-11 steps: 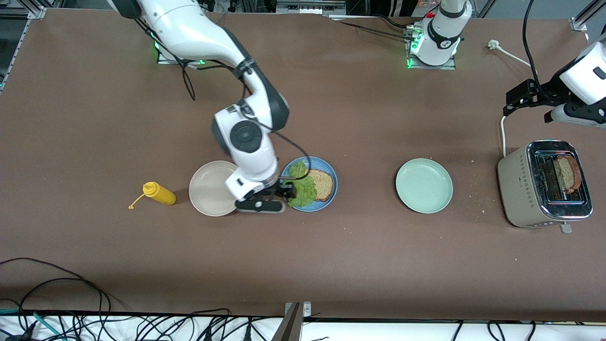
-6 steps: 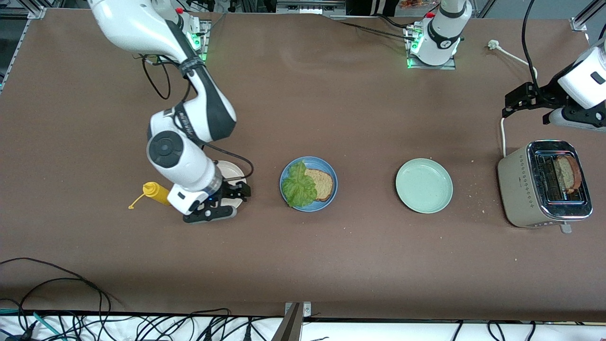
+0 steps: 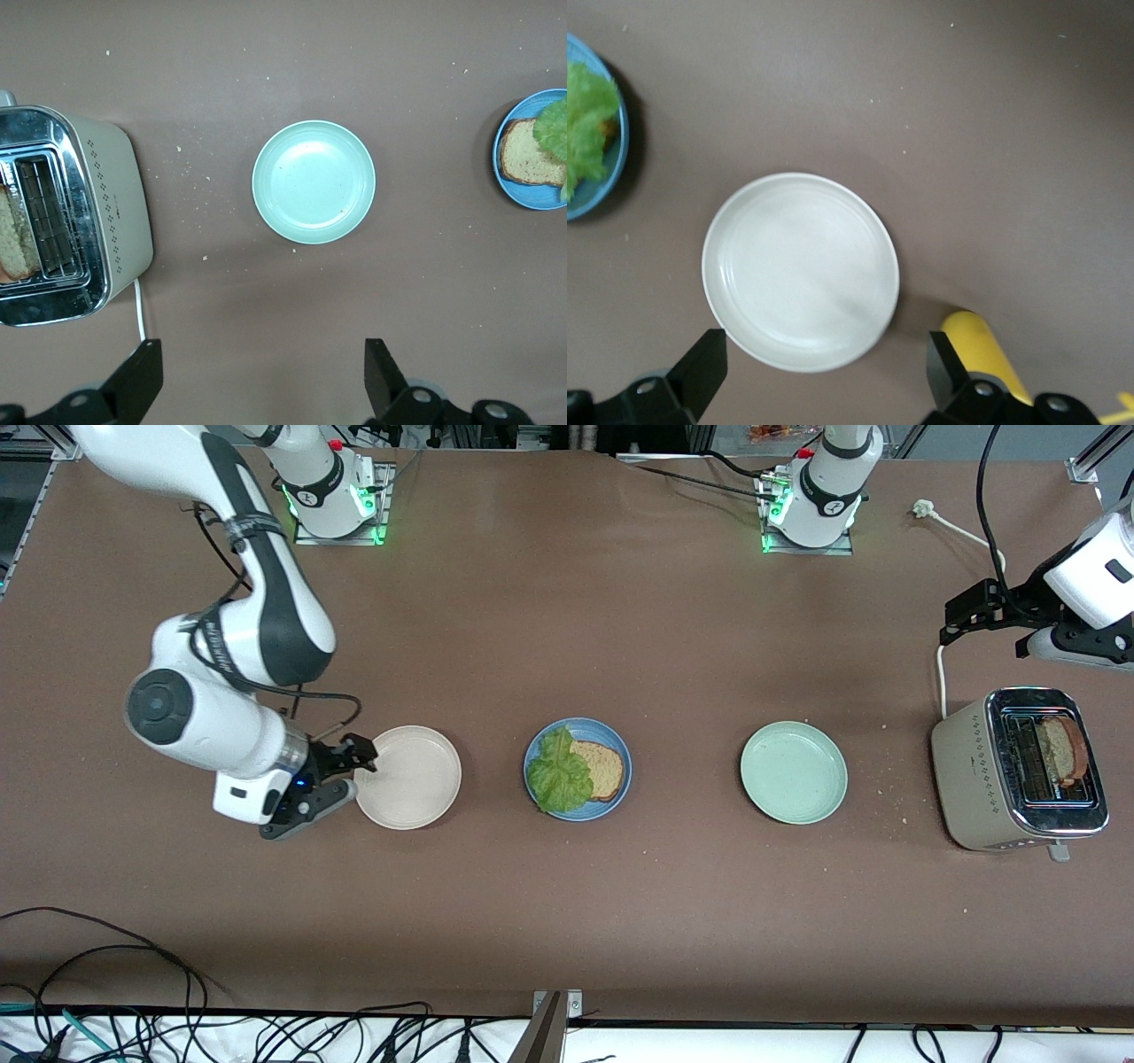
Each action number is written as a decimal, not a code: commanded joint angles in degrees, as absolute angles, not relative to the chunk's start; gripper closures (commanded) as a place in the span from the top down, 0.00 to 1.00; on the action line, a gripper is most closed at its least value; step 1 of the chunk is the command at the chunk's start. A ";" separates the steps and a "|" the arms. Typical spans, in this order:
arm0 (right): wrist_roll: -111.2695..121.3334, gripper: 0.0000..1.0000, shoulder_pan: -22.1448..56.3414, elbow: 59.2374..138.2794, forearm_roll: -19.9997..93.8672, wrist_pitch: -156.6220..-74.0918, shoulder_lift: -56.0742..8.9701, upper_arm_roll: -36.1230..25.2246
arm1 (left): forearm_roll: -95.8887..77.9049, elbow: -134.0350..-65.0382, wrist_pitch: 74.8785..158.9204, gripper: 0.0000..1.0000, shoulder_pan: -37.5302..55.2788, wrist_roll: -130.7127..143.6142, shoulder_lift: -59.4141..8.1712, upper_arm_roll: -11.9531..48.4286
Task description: Make sandwich in blue plate with both arms
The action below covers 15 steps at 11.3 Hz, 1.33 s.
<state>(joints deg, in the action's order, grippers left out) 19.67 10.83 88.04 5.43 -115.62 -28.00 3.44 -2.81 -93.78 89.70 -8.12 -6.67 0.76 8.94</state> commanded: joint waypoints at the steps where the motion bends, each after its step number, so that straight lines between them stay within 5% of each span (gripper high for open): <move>1: 34.22 1.00 5.82 90.97 6.59 -111.64 -24.00 4.83 | -3.78 -93.25 88.95 1.00 -8.44 -6.33 0.79 9.05; 8: 67.37 1.00 -6.75 90.18 16.16 -102.14 -23.82 4.05 | -3.78 -93.25 88.95 1.00 -8.44 -6.42 0.79 9.14; 15: 100.58 1.00 -16.16 88.68 33.63 -95.54 -32.32 -1.48 | -3.78 -93.16 88.95 1.00 -8.44 -6.42 0.70 9.14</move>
